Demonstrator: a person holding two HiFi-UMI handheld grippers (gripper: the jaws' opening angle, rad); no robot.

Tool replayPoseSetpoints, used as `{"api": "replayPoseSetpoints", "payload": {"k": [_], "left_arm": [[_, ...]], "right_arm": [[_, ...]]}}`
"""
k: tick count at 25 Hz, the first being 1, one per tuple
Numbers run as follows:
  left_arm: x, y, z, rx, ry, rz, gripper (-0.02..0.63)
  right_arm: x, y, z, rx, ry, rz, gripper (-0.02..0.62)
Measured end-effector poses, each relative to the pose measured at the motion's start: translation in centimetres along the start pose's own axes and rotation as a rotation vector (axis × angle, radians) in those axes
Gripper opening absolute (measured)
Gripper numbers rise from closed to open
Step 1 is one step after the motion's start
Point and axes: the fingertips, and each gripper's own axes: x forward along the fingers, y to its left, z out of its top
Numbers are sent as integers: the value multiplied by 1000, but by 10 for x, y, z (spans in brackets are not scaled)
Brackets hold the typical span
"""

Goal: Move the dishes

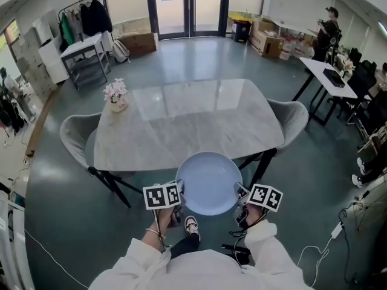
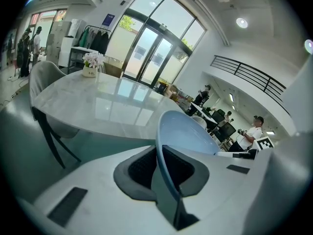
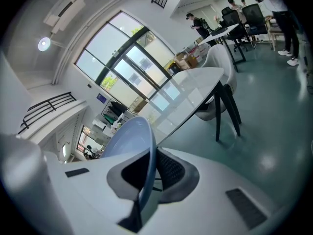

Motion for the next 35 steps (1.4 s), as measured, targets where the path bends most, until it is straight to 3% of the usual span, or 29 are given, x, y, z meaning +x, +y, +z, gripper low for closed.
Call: {"api": "replayPoseSetpoints", "payload": {"k": [20,35], "left_arm": [[82,30,127,-4,-20,-59,34],[129,36,125,-42,59,-89,34]], "right_arm": [[95,39,104,-37,-40,-28,71],[116,12,116,-16,-11,-99,71]]}}
